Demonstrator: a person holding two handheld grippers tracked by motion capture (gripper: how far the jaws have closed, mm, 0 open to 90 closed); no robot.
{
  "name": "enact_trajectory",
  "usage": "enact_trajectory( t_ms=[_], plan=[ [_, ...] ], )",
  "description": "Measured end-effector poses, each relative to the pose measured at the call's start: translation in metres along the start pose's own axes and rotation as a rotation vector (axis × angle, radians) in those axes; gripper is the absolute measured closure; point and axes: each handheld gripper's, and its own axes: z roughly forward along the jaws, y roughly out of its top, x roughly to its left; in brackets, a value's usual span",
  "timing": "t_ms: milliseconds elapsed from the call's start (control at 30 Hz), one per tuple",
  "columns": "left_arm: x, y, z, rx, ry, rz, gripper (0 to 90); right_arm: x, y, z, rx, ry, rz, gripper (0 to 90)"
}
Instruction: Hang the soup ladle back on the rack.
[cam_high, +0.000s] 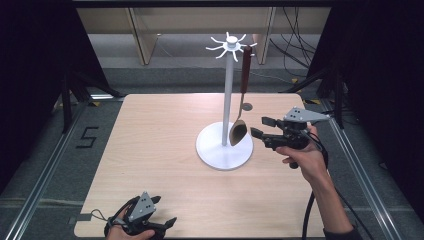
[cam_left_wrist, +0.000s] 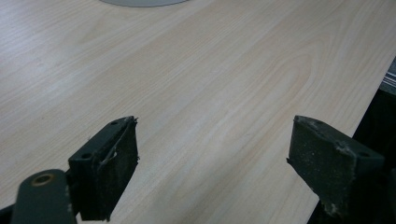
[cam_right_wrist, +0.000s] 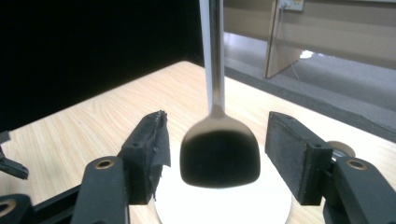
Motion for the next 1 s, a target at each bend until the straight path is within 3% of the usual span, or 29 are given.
enact_trajectory(
  t_ms=[200, 233, 333, 433, 467, 500, 533, 667, 700, 733, 833, 900, 933, 1000],
  plan=[
    [-0.002, 0.000, -0.001, -0.003, 0.006, 0.006, 15.1, 0.004, -0.007, 0.005, 0.040, 0.019, -0.039, 40.0],
    [-0.002, 0.000, -0.001, -0.004, 0.005, 0.000, 15.2, 0.007, -0.008, 0.005, 0.044, -0.004, -0.036, 39.9],
    [-0.002, 0.000, -0.001, -0.003, 0.004, 0.004, 15.1, 0.006, -0.011, 0.006, 0.074, -0.004, -0.068, 39.6],
    [-0.001, 0.000, -0.001, 0.001, 0.009, 0.014, 15.1, 0.006, -0.014, 0.006, 0.091, -0.001, -0.062, 39.6],
    [-0.001, 0.000, -0.002, 0.005, 0.011, 0.013, 15.1, 0.008, -0.016, 0.007, 0.092, -0.006, -0.036, 39.5],
    [-0.001, 0.000, -0.001, -0.001, 0.008, 0.013, 15.1, 0.006, -0.019, 0.010, 0.079, -0.018, -0.065, 39.4],
    [-0.001, 0.000, -0.001, -0.001, 0.009, 0.013, 15.1, 0.006, -0.019, 0.009, 0.114, 0.006, -0.058, 39.4],
    [-0.001, 0.000, -0.001, 0.002, 0.011, 0.016, 15.1, 0.008, -0.022, 0.010, 0.130, 0.004, -0.053, 39.5],
    [-0.003, 0.000, -0.001, -0.026, -0.002, -0.010, 15.1, 0.008, -0.023, 0.011, 0.115, -0.006, -0.066, 39.4],
    [-0.002, 0.000, -0.002, -0.015, 0.004, 0.015, 15.1, 0.009, -0.023, 0.011, 0.120, -0.003, -0.052, 39.4],
    [-0.002, -0.001, -0.003, 0.000, 0.011, 0.021, 15.1, 0.011, -0.026, 0.011, 0.127, -0.002, -0.048, 39.3],
    [-0.002, -0.003, -0.003, -0.015, 0.008, -0.002, 15.1, 0.010, -0.027, 0.013, 0.121, -0.003, -0.068, 39.3],
    [-0.001, -0.003, -0.004, -0.014, 0.020, 0.005, 15.1, 0.011, -0.027, 0.011, 0.147, 0.005, -0.059, 39.3],
    [-0.002, -0.003, -0.004, -0.023, 0.010, -0.011, 15.1, 0.011, -0.028, 0.013, 0.129, -0.002, -0.073, 39.3]
  ],
)
